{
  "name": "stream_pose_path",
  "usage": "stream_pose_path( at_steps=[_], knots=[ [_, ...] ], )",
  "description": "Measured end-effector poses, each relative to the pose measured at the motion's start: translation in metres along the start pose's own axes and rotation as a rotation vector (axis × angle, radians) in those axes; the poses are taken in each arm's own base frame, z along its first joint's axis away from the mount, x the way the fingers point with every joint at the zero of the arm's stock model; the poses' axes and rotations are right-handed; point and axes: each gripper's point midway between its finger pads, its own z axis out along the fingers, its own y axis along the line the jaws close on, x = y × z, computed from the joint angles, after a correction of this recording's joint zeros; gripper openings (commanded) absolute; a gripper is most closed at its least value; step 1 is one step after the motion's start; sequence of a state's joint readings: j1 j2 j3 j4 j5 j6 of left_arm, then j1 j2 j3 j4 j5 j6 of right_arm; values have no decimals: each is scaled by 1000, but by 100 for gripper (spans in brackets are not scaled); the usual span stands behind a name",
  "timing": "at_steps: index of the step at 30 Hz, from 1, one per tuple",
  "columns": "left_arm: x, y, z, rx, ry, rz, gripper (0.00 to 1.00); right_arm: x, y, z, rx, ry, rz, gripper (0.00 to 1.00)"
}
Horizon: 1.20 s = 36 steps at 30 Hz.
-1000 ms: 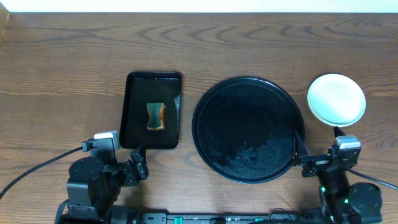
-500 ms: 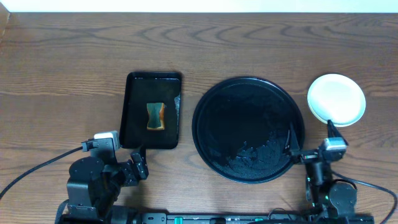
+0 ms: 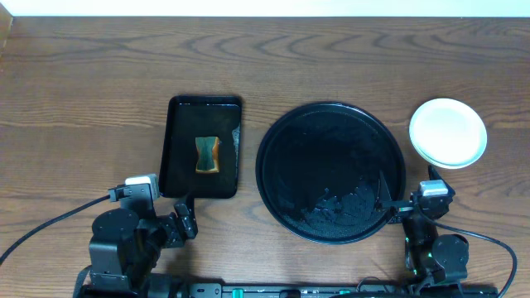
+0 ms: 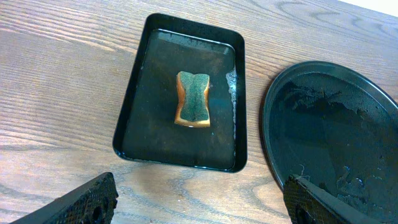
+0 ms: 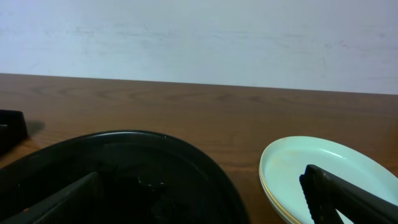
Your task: Clean dirty plates on tray and stack at the side
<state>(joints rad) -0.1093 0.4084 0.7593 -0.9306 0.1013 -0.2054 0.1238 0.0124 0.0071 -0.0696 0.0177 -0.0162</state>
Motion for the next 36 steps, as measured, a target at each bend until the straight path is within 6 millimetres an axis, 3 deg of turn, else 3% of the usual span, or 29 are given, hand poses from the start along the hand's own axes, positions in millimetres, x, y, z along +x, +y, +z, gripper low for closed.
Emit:
stream_pose_path(
  at_steps=[26, 31, 36],
  knots=[
    [-1, 4, 1, -19, -9, 6, 87, 0, 0, 0, 0, 0, 0, 99],
    [-5, 14, 14, -44, -106, -4, 87, 0, 0, 0, 0, 0, 0, 99],
    [0, 23, 42, -30, -244, -10, 87, 0, 0, 0, 0, 0, -2, 99]
  ],
)
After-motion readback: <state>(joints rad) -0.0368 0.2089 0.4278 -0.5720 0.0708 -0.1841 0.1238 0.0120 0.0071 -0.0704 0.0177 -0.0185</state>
